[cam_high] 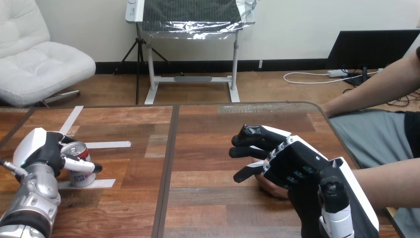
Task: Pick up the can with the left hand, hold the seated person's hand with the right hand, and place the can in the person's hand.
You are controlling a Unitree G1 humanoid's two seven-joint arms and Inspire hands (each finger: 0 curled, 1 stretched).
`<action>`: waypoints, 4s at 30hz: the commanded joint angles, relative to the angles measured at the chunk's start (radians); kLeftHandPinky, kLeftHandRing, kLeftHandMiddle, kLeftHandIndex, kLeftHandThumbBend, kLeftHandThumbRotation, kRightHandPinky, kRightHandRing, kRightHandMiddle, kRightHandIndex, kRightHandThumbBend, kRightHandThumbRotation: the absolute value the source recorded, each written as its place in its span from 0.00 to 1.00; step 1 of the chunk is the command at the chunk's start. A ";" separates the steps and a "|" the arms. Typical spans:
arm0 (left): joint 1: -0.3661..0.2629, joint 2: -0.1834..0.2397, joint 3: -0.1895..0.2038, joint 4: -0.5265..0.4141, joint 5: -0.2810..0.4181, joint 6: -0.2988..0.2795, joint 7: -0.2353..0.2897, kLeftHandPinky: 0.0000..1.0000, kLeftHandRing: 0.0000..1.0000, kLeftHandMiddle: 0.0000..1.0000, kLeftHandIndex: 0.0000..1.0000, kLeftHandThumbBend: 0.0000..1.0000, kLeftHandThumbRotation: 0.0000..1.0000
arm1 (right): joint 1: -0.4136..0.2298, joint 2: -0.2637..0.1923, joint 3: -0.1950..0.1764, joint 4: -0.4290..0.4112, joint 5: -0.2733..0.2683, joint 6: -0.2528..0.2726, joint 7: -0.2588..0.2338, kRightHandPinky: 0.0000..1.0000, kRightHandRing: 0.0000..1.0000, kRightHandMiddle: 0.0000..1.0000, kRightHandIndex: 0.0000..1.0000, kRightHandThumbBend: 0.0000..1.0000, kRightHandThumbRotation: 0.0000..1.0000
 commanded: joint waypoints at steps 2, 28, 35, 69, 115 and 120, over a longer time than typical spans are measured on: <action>-0.079 0.016 -0.013 -0.005 0.019 -0.010 0.016 0.46 0.56 0.61 0.62 0.91 0.00 | -0.039 0.011 -0.006 -0.037 0.002 -0.019 -0.005 0.57 0.74 0.76 0.75 0.73 0.94; -0.068 0.007 0.008 -0.014 -0.002 -0.027 0.057 0.37 0.47 0.51 0.49 0.77 0.00 | -0.029 0.010 -0.006 -0.047 0.000 -0.014 -0.009 0.59 0.74 0.77 0.76 0.75 0.94; -0.068 0.009 0.008 -0.019 -0.002 -0.023 0.051 0.38 0.46 0.50 0.48 0.78 0.00 | -0.027 0.010 -0.003 -0.050 0.002 -0.011 -0.009 0.59 0.75 0.77 0.76 0.75 0.94; -0.058 0.024 0.022 -0.031 -0.034 -0.032 -0.012 0.41 0.47 0.50 0.48 0.81 0.00 | -0.036 0.010 -0.004 -0.029 0.012 -0.019 -0.002 0.59 0.75 0.77 0.76 0.75 0.93; 0.066 0.082 0.075 -0.374 -0.053 -0.061 -0.103 0.39 0.43 0.47 0.48 0.83 0.00 | -0.084 0.022 -0.027 0.021 -0.008 -0.029 -0.018 0.59 0.74 0.78 0.76 0.70 0.87; 0.099 0.088 0.087 -0.460 -0.054 -0.048 -0.115 0.39 0.44 0.46 0.48 0.83 0.00 | -0.094 0.024 -0.028 0.032 -0.006 -0.028 -0.016 0.60 0.75 0.78 0.77 0.69 0.87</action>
